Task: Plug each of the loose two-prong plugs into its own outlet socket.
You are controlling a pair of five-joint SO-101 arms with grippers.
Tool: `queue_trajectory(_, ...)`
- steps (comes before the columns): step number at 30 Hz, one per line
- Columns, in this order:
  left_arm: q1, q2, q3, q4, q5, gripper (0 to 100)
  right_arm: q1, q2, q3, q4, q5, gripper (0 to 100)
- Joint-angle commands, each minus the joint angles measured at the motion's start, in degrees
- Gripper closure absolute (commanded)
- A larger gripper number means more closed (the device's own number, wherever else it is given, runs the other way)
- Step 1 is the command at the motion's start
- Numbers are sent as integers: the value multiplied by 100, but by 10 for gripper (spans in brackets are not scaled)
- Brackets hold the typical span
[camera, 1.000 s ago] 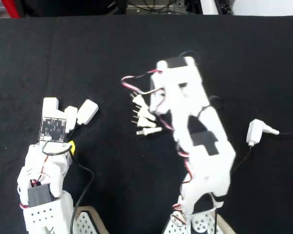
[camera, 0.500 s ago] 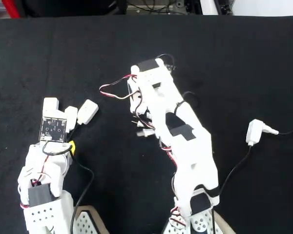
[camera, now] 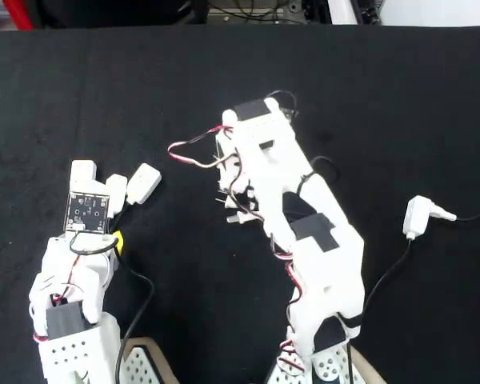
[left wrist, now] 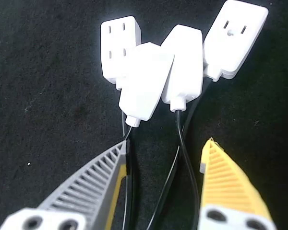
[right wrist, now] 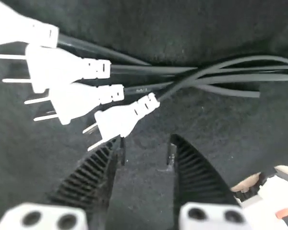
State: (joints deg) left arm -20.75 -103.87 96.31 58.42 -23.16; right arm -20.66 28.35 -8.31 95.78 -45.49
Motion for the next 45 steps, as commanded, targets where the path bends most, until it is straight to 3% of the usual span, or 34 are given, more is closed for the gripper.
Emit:
queue_trajectory(1,57,-35,110,-88,-70,752,-53,-145,189,-211,-70,861)
queue_trajectory(21,31,-35,110,-97,-70,753,-343,1253,75,-730,-264,861)
queue_trajectory(26,31,-35,110,-97,-70,753,-290,1156,-171,-264,273,864)
queue_trajectory(31,31,-35,110,-105,-70,753,79,295,101,44,378,864)
queue_trajectory(39,31,-35,110,-88,-70,753,404,-1851,1297,-448,607,864)
queue_trajectory(45,31,-35,110,-88,-70,753,1266,-4075,1965,-932,756,864)
